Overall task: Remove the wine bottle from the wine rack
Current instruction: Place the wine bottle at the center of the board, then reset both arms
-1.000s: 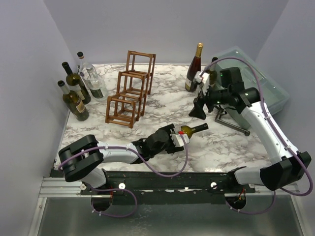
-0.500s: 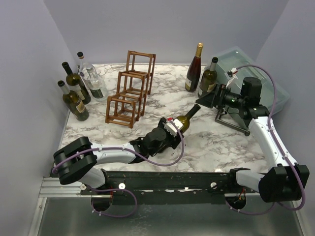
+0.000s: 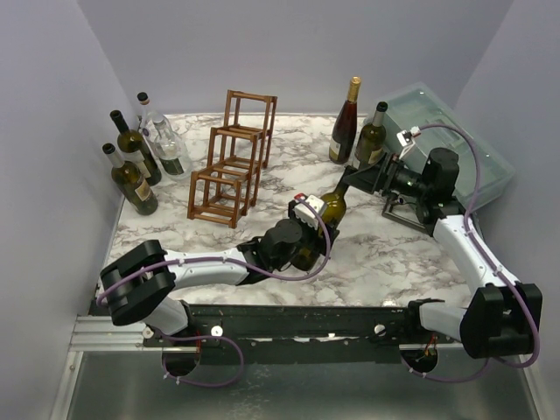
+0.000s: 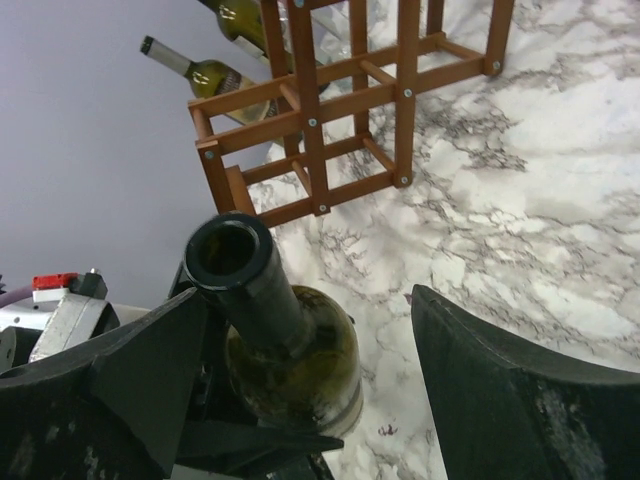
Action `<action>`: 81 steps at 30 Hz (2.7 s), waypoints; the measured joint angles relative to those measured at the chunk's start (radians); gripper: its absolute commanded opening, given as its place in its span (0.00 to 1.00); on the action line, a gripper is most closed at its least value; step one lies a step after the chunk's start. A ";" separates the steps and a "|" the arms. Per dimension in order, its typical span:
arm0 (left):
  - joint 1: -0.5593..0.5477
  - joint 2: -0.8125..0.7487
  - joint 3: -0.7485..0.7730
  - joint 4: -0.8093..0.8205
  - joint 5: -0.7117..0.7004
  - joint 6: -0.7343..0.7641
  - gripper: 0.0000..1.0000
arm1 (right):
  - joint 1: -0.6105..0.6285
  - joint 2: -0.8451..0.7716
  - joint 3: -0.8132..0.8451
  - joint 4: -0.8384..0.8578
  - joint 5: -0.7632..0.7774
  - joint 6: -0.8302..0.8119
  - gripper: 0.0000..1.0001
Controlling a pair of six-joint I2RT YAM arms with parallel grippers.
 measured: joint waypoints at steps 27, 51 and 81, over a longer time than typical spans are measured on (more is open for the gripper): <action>0.052 0.046 0.030 0.040 0.224 -0.121 0.98 | 0.036 0.047 -0.024 0.220 -0.032 -0.137 0.00; 0.092 -0.283 -0.114 -0.030 0.338 -0.123 0.99 | 0.008 0.081 0.174 -0.043 0.411 -0.714 0.01; 0.239 -0.641 0.060 -0.596 0.265 -0.050 0.99 | 0.008 0.065 0.534 -0.291 0.695 -0.678 1.00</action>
